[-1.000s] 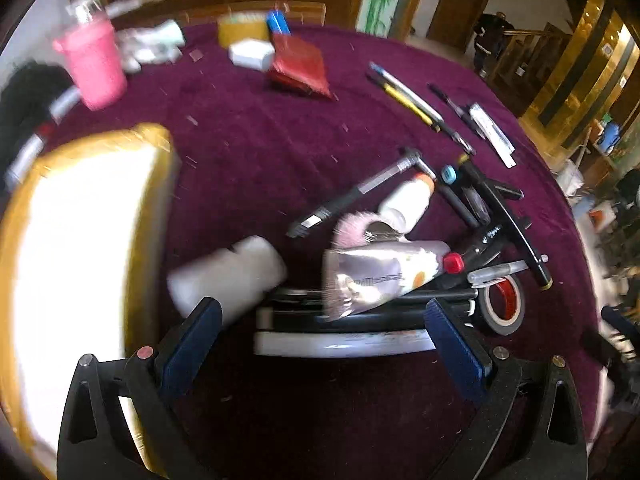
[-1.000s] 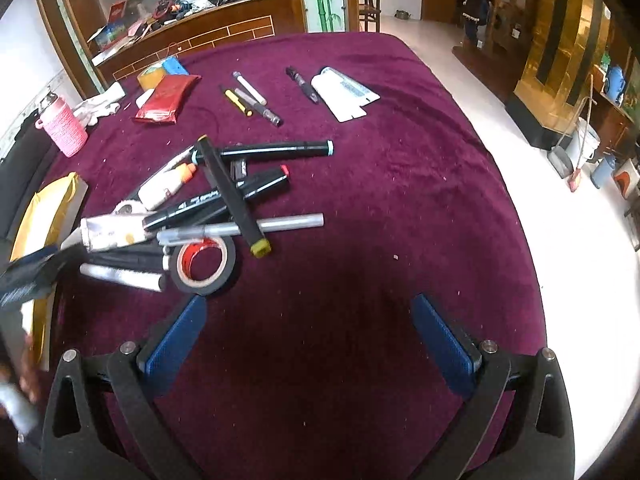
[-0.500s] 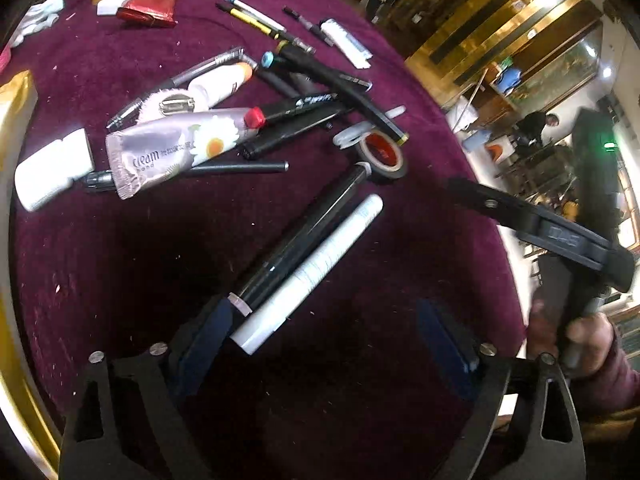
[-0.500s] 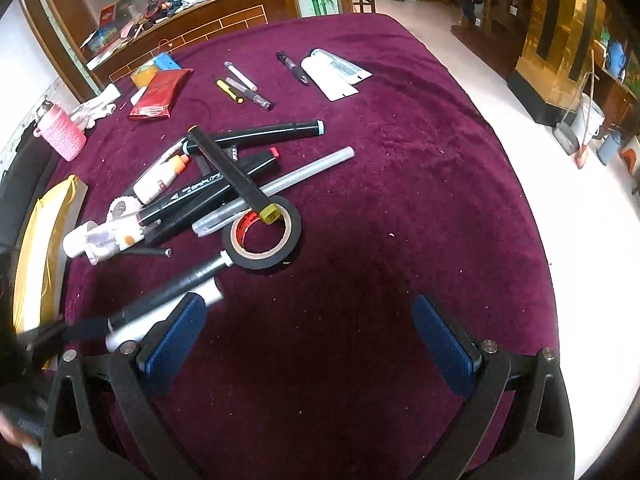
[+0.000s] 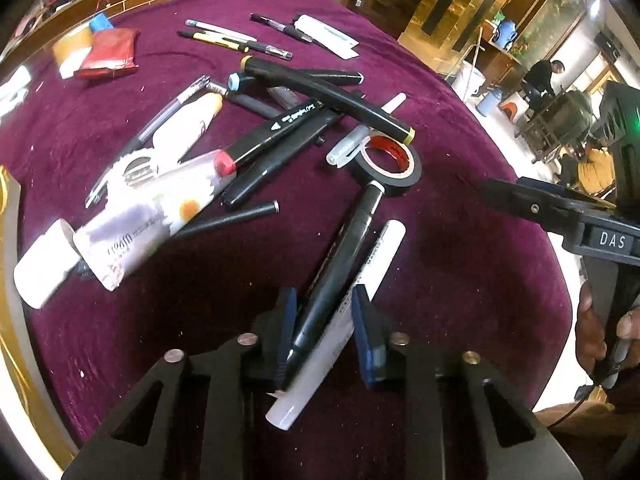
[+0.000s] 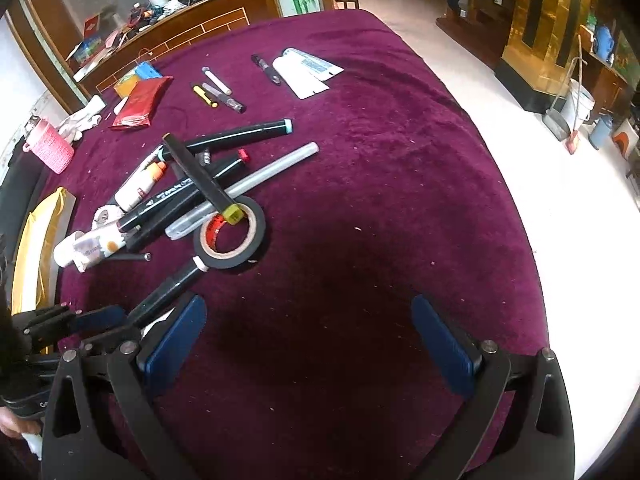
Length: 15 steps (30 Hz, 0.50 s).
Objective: Organize objects
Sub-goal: 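Grasp a black marker and a white marker from the pile with the left tool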
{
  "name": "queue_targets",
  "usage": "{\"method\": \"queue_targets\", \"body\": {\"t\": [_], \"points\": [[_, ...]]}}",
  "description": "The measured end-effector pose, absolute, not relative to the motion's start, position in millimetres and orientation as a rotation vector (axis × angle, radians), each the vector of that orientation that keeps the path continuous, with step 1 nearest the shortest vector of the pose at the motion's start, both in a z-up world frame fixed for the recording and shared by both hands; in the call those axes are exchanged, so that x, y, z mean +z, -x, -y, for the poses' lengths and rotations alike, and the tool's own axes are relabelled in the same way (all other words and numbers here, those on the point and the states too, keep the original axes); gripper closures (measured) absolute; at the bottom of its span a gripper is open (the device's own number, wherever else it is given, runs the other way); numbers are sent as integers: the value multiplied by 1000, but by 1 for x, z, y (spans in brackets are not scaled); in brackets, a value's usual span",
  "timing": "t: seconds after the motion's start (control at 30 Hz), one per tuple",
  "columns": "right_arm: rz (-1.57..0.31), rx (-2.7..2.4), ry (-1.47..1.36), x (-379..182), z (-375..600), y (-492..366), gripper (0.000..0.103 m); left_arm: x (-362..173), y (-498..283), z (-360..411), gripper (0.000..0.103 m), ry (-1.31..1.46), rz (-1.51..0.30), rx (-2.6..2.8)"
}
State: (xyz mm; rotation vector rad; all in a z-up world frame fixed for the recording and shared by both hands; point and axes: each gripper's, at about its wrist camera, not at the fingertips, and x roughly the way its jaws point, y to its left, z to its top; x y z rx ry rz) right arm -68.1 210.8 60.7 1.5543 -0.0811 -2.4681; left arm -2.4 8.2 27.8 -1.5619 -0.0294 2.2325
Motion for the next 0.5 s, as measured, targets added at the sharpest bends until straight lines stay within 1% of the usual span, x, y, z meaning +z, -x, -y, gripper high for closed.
{"method": "queue_targets", "body": {"t": [0.03,0.13,0.27,0.33,0.5], "points": [[87,-2471,-1560,60,-214,68,0,27,2,-8,88,1569,40,2221],[114,-2479,-1577,57,-222,68,0,24,-5,-12,89,1584,71,2192],[134,-2485,-1582,56,-229,69,0,23,-17,-29,89,1580,-21,2197],[138,-2484,-1578,56,-230,70,0,25,-18,-32,89,1579,-2,2177],[107,-2483,-1566,56,-226,68,0,23,-12,-49,87,1570,-80,2216]]}}
